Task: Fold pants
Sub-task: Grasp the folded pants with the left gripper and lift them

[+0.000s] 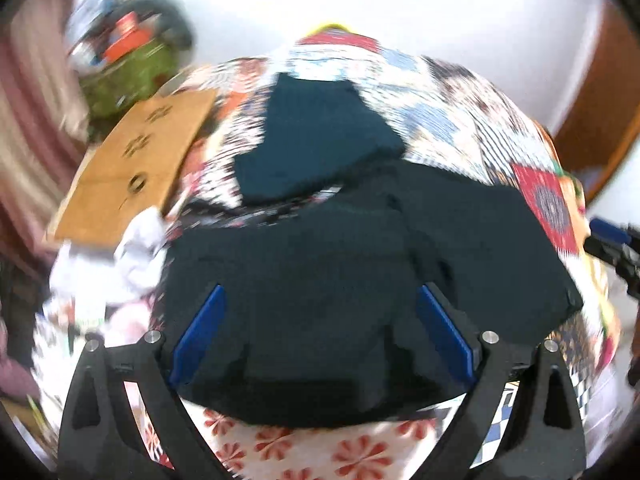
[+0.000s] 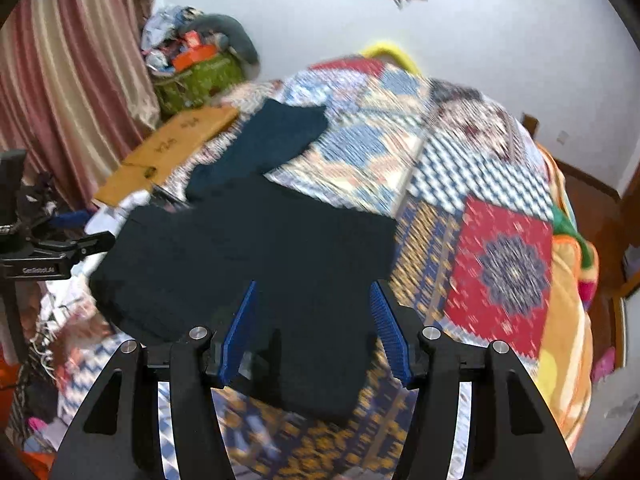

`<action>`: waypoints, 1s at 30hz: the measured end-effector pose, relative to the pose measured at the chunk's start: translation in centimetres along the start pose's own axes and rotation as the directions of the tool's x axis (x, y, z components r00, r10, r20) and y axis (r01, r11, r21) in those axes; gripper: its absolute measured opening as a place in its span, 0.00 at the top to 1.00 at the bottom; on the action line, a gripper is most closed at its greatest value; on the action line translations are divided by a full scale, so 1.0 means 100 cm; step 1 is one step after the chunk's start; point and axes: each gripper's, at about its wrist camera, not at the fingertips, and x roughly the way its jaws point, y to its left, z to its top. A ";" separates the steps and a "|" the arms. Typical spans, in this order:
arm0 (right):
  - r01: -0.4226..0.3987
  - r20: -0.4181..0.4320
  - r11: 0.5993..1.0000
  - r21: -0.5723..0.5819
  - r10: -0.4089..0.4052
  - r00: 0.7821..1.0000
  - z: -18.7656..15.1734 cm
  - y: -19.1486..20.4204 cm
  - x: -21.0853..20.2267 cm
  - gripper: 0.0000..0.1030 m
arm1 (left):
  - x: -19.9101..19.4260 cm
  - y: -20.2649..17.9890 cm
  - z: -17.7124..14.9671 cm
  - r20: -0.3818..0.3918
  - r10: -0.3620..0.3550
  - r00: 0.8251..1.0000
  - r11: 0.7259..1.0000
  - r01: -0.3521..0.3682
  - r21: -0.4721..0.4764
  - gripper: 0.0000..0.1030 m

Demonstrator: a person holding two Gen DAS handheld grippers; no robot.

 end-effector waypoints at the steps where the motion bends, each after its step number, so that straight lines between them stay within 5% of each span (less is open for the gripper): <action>1: -0.013 0.010 1.000 -0.010 0.013 1.000 0.004 0.008 0.000 0.48 | -0.002 0.016 -0.002 -0.005 -0.005 1.000 0.999 0.005 -0.051 0.06; 9: -0.125 0.008 0.987 -0.105 0.126 0.992 0.020 0.068 0.035 0.46 | 0.003 0.104 -0.039 -0.100 0.005 0.995 0.964 -0.032 -0.266 0.07; 18: -0.145 -0.174 0.984 -0.102 0.126 0.977 0.000 0.076 0.096 0.46 | 0.041 0.129 -0.092 -0.249 -0.166 0.954 0.896 0.041 -0.443 0.07; 27: -0.169 -0.182 0.980 -0.108 0.147 0.972 0.002 0.075 0.089 0.46 | 0.072 0.131 -0.109 -0.228 -0.405 0.886 0.746 0.175 -0.643 0.06; 30: -0.174 -0.181 0.979 -0.102 0.154 0.971 0.002 0.075 0.091 0.46 | 0.078 0.129 -0.104 -0.209 -0.427 0.880 0.726 0.196 -0.660 0.06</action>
